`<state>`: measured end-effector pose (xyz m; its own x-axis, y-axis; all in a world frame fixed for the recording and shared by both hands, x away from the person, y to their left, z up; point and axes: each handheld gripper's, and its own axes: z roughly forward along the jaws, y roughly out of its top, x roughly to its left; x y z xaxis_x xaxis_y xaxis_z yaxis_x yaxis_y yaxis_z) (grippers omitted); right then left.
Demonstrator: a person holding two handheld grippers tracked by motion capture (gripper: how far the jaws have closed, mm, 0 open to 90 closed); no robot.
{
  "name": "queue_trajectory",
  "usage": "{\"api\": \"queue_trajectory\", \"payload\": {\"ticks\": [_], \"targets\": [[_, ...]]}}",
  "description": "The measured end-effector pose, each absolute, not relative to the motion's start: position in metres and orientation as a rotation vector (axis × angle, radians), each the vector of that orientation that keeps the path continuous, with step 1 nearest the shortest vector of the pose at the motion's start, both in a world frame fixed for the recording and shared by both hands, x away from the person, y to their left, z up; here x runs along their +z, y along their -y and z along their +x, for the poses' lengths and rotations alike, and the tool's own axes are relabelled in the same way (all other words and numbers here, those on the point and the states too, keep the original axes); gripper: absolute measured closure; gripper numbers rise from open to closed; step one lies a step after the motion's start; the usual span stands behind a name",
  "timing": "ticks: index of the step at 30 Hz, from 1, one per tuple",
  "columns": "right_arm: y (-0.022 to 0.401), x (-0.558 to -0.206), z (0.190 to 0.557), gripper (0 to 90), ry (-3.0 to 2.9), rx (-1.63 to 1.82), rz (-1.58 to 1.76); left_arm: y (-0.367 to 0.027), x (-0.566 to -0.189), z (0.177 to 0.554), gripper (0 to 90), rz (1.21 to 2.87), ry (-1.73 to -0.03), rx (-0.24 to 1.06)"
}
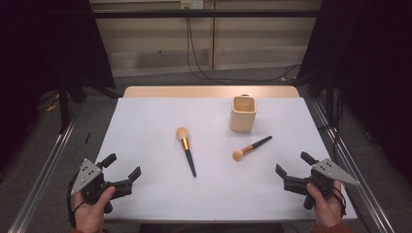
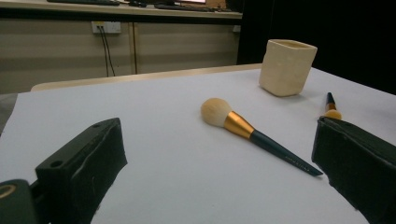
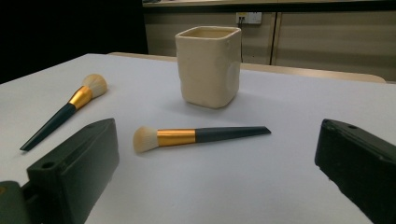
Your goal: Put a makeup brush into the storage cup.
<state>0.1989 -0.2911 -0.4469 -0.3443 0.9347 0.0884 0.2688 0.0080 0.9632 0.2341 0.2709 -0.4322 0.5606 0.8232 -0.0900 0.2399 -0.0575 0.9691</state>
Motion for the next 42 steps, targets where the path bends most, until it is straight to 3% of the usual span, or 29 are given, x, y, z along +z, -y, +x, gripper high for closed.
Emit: {"api": "queue_trajectory", "payload": {"ticks": [23, 42], "targets": [[0.286, -0.448, 0.202, 0.0, -1.704, 1.370, 1.246, -0.265, -0.431, 0.232, 3.5, 1.659, -0.889, 0.574], [0.282, -0.447, 0.203, 0.0, -1.715, 1.380, 1.228, -0.236, -0.423, 0.244, 3.5, 1.719, -0.825, 0.536]]}}
